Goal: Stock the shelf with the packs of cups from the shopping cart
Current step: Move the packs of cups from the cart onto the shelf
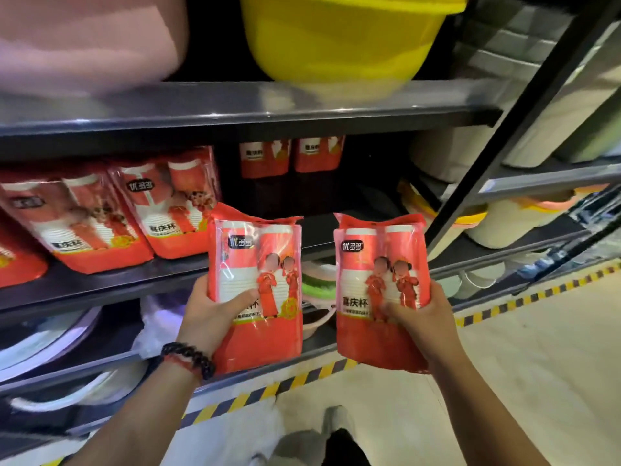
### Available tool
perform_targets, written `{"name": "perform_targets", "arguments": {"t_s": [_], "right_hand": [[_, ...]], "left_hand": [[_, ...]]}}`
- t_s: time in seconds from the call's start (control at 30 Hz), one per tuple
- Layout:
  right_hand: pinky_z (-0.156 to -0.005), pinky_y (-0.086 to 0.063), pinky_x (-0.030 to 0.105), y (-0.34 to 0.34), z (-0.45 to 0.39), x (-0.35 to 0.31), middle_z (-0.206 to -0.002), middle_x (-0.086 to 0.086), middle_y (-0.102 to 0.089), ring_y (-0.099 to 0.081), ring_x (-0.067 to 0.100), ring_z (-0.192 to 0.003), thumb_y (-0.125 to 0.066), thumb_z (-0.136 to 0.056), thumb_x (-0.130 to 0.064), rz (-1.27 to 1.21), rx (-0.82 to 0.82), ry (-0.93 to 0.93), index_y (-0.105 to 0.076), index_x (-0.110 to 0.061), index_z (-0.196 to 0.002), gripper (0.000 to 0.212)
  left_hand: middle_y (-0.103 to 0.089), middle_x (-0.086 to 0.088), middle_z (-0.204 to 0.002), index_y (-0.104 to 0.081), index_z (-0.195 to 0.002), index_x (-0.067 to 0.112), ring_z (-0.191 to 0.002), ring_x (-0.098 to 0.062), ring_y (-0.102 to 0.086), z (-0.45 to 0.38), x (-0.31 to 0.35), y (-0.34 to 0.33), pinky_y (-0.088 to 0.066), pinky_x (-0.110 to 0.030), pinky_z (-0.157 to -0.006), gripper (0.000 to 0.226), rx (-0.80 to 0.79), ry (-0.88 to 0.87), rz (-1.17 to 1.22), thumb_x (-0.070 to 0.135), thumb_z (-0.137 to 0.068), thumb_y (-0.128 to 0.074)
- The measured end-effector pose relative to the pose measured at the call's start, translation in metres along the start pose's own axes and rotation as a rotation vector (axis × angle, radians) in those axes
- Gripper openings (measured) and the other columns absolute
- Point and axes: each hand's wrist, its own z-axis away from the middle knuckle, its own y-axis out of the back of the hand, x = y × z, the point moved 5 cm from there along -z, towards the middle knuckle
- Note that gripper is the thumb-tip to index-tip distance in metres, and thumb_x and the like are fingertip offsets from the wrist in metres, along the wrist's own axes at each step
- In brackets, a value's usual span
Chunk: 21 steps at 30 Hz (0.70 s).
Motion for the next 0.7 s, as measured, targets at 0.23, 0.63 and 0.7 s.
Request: {"name": "perform_targets", "arguments": {"t_s": [0.23, 0.63, 0.7], "right_hand": [[-0.079, -0.06, 0.042, 0.009, -0.086, -0.009, -0.105, -0.009, -0.073, -0.072, 0.014, -0.095, -0.088, -0.047, -0.046, -0.026, -0.146, 0.048, -0.055, -0.039, -0.115, 0.076], [-0.069, -0.059, 0.031, 0.014, -0.199, -0.034, -0.1, -0.007, -0.077, -0.076, 0.013, -0.086, -0.089, -0.06, -0.029, -0.123, -0.391, 0.21, -0.064, -0.037, -0.105, 0.053], [-0.074, -0.06, 0.037, 0.008, -0.21, -0.032, -0.104, -0.004, -0.076, -0.076, 0.015, -0.09, -0.091, -0.06, -0.03, -0.147, -0.408, 0.196, -0.061, -0.032, -0.114, 0.062]], "left_hand": [[-0.076, 0.017, -0.092, -0.065, -0.102, 0.028, -0.079, -0.003, -0.073, -0.025, 0.018, -0.054, -0.054, -0.015, -0.056, 0.044, 0.07, -0.057, 0.027, 0.024, -0.067, -0.091], [-0.075, 0.009, -0.097, -0.059, -0.109, 0.029, -0.084, -0.006, -0.074, -0.06, 0.037, -0.11, -0.054, -0.026, -0.068, 0.049, 0.27, -0.102, 0.112, 0.021, -0.069, -0.087], [-0.073, 0.008, -0.101, -0.057, -0.115, 0.024, -0.085, -0.006, -0.073, -0.068, 0.04, -0.112, -0.054, -0.025, -0.069, 0.054, 0.275, -0.112, 0.111, 0.02, -0.07, -0.087]]}}
